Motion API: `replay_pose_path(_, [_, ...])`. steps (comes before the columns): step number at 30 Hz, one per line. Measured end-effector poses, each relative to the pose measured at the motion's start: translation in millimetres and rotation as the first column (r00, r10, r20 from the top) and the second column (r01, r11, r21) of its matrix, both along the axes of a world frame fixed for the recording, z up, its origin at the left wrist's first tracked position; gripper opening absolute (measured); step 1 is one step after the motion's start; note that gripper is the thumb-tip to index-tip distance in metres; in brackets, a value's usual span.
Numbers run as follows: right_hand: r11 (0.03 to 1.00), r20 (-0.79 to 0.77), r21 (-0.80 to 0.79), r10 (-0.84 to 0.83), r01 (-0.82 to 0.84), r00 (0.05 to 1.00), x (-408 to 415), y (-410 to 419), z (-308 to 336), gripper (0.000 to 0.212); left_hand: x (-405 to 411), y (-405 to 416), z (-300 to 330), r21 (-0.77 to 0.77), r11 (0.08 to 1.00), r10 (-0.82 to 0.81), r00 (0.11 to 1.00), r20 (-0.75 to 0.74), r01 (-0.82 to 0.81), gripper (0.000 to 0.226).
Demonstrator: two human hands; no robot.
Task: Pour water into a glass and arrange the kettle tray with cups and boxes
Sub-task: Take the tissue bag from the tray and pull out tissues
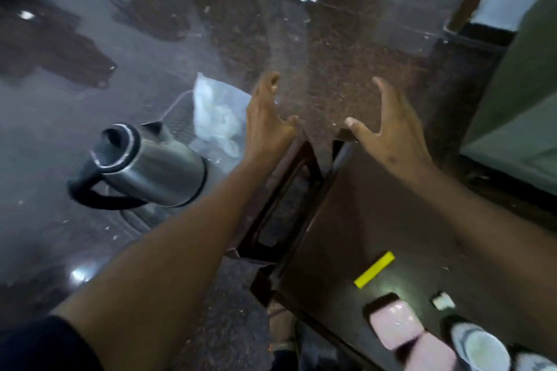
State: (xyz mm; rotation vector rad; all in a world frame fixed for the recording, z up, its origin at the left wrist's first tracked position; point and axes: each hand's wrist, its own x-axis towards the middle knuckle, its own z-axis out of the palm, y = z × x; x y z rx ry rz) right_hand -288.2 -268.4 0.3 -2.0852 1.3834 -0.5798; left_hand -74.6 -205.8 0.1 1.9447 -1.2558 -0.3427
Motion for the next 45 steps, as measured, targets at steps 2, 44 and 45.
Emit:
replay_pose_path(2, [0.998,0.030,-0.009,0.062,-0.062,0.998,59.2,-3.1,6.2,0.079,44.7,10.2,5.7,-0.006,0.996,0.084,0.996,-0.010,-0.084,0.066])
replay_pose_path(44, [0.942,0.213,0.317,-0.182,0.109,0.960,-30.9,-4.8,-34.5,0.008,-85.9,10.5,-33.1,0.162,0.983,-0.083,0.995,-0.055,0.091,0.083])
replay_pose_path(45, [0.918,0.192,0.378,-0.206,0.121,0.960,-53.6,1.2,-49.4,0.009,-99.2,14.7,-45.6,0.225,0.962,-0.152,0.988,-0.019,0.152,0.084])
